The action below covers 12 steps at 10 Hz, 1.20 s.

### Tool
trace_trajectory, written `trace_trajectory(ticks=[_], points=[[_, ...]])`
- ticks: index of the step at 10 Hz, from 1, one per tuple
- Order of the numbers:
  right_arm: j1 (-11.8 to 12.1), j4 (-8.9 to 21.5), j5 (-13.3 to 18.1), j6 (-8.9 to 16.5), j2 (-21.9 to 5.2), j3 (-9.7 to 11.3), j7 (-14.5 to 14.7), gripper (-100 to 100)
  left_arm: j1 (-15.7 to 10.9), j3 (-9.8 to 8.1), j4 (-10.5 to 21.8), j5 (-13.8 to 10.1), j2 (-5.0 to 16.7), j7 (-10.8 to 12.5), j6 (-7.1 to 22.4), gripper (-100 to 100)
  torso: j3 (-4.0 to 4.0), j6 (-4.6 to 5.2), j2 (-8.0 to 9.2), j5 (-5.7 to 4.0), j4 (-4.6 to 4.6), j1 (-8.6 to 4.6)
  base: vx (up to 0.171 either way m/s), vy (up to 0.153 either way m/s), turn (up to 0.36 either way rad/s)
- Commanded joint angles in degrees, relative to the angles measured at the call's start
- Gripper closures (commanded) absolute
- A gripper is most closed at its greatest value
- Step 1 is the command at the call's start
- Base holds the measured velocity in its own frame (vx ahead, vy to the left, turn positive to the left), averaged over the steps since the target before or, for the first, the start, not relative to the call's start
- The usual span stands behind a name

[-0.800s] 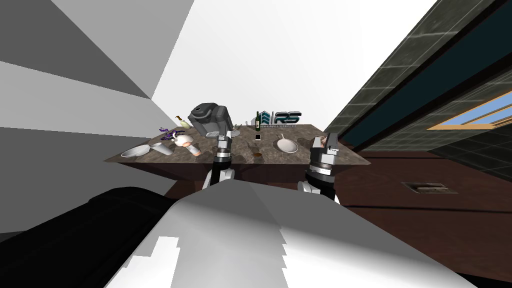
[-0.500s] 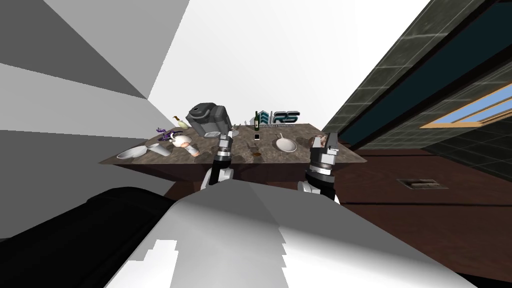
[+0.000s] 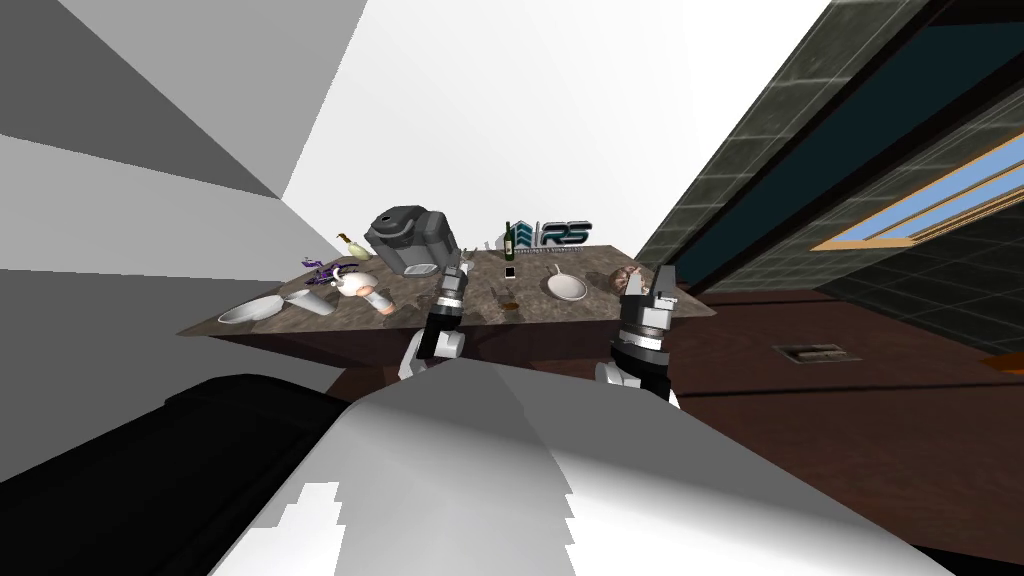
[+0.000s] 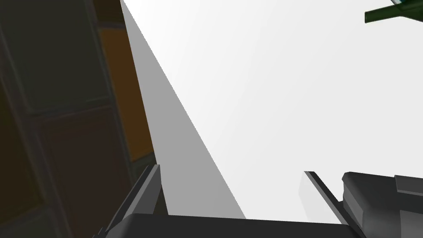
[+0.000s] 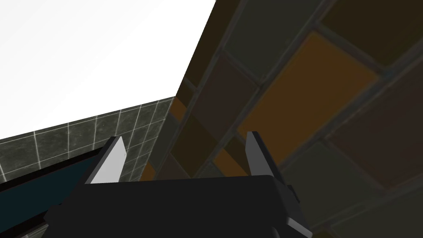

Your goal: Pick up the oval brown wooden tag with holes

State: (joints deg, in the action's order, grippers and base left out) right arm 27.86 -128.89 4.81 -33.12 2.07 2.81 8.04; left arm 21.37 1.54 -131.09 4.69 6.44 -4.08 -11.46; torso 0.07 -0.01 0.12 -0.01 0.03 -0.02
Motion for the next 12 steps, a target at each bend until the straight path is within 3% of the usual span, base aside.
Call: trace_trajectory(ticks=[1,6,9,11,12], points=[[0.0,0.0,0.0,0.0,0.0,0.0,0.0,0,-1.8,-0.59,0.6,-0.6,1.1,0.9,2.9,-100,0.0,0.0,0.0,0.0,0.0,0.0,-0.04,-0.006,-0.087],[0.0,0.0,0.0,0.0,0.0,0.0,0.0,0,-4.9,-1.78,1.9,-1.8,2.7,2.6,10.0,-100,0.0,0.02,0.01,0.0,0.0,0.02,-0.033,-0.005,-0.067],[0.0,0.0,0.0,0.0,0.0,0.0,0.0,0,-8.3,-3.13,3.3,-3.0,4.1,4.4,15.1,-100,0.0,-0.01,0.0,0.0,0.0,0.01,-0.036,-0.009,-0.09],[0.0,0.0,0.0,0.0,0.0,0.0,0.0,0,-8.3,-3.13,3.3,-3.0,4.1,4.4,17.0,-100,0.0,-0.01,0.0,0.0,0.0,0.0,-0.024,-0.009,-0.019],[0.0,0.0,0.0,0.0,0.0,0.0,0.0,0,-10.1,-3.84,4.1,-3.7,4.7,5.4,19.2,-100,-0.02,-0.02,-0.05,0.0,-0.01,0.01,-0.024,-0.01,-0.111]])
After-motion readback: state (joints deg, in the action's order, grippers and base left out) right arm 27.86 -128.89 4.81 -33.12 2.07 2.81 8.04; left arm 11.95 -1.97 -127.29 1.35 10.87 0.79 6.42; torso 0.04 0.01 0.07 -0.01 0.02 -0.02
